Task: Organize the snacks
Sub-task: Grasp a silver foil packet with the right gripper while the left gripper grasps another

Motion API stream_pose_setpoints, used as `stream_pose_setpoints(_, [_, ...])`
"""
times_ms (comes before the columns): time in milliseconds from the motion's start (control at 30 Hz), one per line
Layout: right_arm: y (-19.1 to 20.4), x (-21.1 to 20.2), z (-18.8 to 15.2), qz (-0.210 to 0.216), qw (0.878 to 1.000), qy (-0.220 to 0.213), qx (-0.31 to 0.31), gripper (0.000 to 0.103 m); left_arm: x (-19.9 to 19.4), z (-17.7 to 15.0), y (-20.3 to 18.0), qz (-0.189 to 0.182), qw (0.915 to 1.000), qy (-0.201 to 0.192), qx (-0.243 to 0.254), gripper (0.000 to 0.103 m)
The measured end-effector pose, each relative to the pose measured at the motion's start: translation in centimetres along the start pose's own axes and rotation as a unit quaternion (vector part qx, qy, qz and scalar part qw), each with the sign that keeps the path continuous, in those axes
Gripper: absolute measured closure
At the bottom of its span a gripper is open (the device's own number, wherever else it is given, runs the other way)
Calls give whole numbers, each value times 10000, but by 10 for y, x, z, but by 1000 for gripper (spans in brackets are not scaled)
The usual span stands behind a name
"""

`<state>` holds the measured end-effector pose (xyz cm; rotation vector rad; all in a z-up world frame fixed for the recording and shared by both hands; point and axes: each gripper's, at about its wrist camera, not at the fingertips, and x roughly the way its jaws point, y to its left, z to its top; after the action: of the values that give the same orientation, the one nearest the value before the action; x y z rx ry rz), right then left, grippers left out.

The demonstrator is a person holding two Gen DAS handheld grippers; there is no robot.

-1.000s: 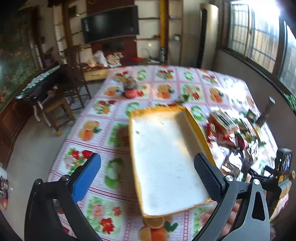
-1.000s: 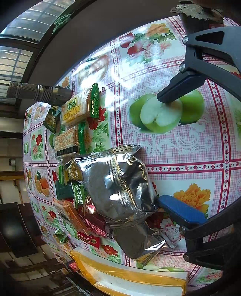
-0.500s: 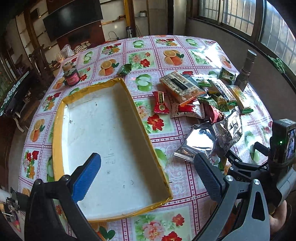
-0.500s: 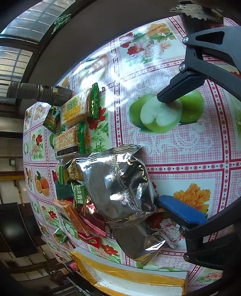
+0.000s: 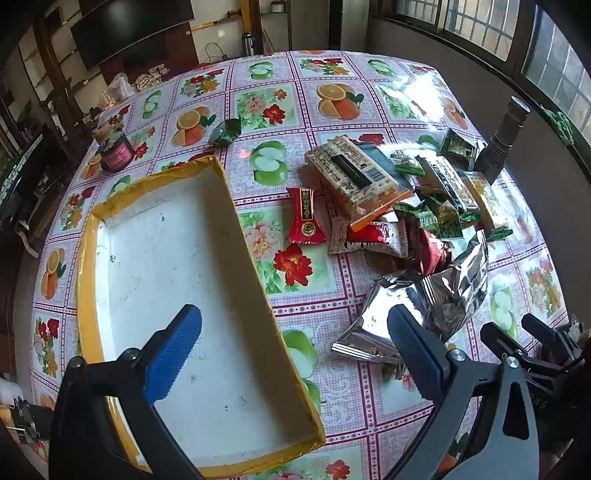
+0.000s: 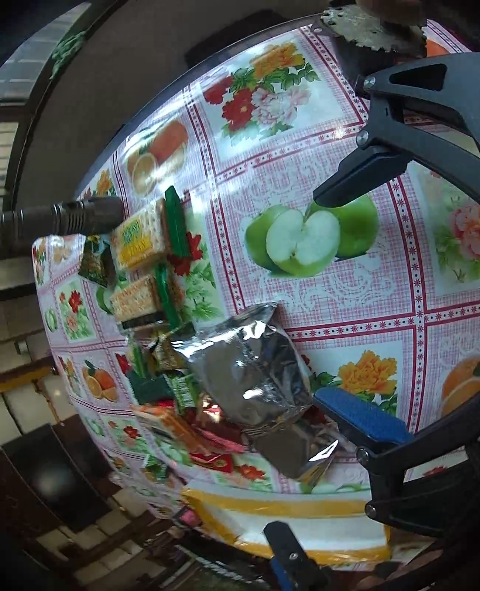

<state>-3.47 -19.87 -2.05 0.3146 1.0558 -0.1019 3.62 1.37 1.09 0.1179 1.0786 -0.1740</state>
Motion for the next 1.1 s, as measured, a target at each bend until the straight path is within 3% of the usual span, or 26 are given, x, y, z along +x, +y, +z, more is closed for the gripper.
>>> stream_pose_setpoints(100, [14,5,10,-61,10000,5,-52,4,0,8,-1,-14,10000,-10,-18,2])
stream_pose_setpoints(233, [44,23,23,-204,9974,41,-683,5,6,13,-1,-244,9994,242,-91,2])
stream_pose_setpoints(367, [61,36,24,-504,9892,95,-1371,6,11,15,-4,-222,9992,315,-96,2])
stream_pose_setpoints(467, [59,38,21,-653,9849,46,-1605,22,16,15,-6,-316,9984,466,-110,2])
stream_pose_setpoints(600, [50,26,16,-678,9817,88,-1778,32,22,15,-16,-387,9976,581,-11,2])
stream_pose_setpoints(767, [42,21,10,-886,9775,167,-1905,32,31,12,-42,-453,9959,756,214,2])
stream_pose_setpoints(1100, [27,0,4,-840,9828,54,-1645,32,67,3,-77,-512,9893,1219,613,2])
